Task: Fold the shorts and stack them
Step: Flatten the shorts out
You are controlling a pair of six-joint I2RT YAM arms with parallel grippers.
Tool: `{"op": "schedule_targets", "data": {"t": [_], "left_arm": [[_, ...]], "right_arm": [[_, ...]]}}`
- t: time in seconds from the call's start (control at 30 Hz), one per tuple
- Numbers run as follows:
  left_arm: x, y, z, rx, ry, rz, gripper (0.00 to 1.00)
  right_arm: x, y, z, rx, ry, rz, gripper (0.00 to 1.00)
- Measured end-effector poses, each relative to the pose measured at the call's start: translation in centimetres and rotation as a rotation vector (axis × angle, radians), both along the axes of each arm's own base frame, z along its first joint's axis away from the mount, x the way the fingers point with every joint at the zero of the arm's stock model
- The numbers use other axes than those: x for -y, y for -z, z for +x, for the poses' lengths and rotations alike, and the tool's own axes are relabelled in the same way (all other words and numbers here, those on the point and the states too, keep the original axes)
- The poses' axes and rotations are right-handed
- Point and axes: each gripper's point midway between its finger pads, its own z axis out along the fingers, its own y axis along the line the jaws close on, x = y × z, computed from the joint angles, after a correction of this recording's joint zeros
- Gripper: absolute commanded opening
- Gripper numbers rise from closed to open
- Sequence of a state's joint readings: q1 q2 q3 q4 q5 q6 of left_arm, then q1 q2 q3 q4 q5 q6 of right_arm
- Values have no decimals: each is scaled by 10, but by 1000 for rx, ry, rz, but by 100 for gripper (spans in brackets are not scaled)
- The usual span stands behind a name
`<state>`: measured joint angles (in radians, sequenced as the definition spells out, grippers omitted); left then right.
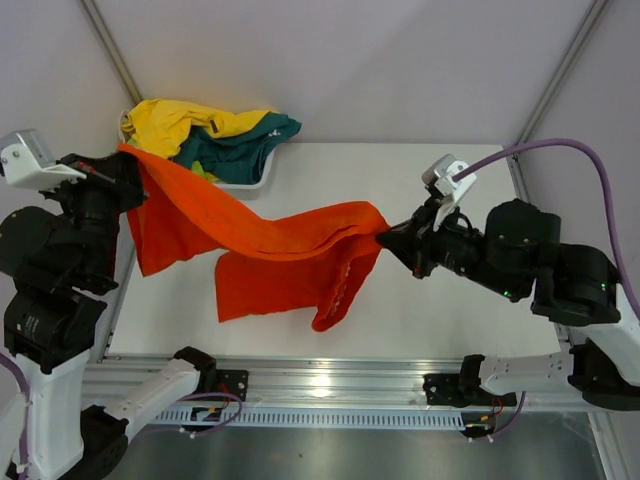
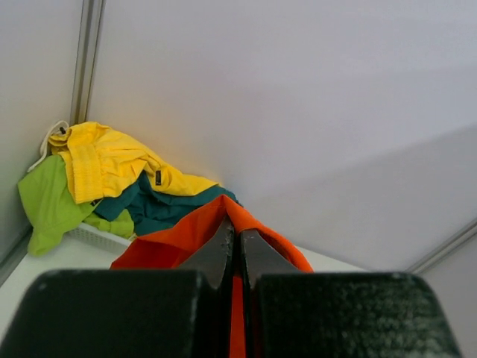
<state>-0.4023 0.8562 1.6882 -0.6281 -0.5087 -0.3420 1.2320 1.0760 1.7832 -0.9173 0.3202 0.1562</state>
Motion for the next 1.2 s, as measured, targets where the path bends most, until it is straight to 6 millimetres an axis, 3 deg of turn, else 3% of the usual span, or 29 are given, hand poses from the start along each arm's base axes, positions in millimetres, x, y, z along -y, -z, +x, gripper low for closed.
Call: {"op": "schedule_targets", "data": {"t": [0.2, 0.33, 0.6, 0.7, 0.8, 0.9, 1.0, 1.1, 1.2], "left_arm": [[-8, -19, -15, 12, -11, 35, 0], [-11, -31, -32, 55, 15, 40, 0], [-9, -64, -84, 212, 138, 39, 0], [-10, -78, -99, 266, 161, 37, 0], [-9, -80, -101, 274, 168, 45, 0], [-5, -71, -90, 241, 167, 61, 0], [5, -53, -62, 168, 164, 85, 0], [23, -31, -16, 81, 159, 117, 0], [46, -4, 42, -33, 157, 154, 0]], "right_arm": [[20, -54, -14, 65, -50, 104, 0], [28, -77, -29, 84, -118, 167, 0], [20, -104, -68, 88, -338, 231, 0], [17, -104, -72, 85, -366, 230, 0], [16, -97, -66, 75, -339, 207, 0], [18, -79, -45, 67, -222, 155, 0], [23, -63, -19, 75, -81, 96, 0], [31, -48, 17, 89, 85, 25, 0], [48, -41, 69, 75, 266, -8, 0]]}}
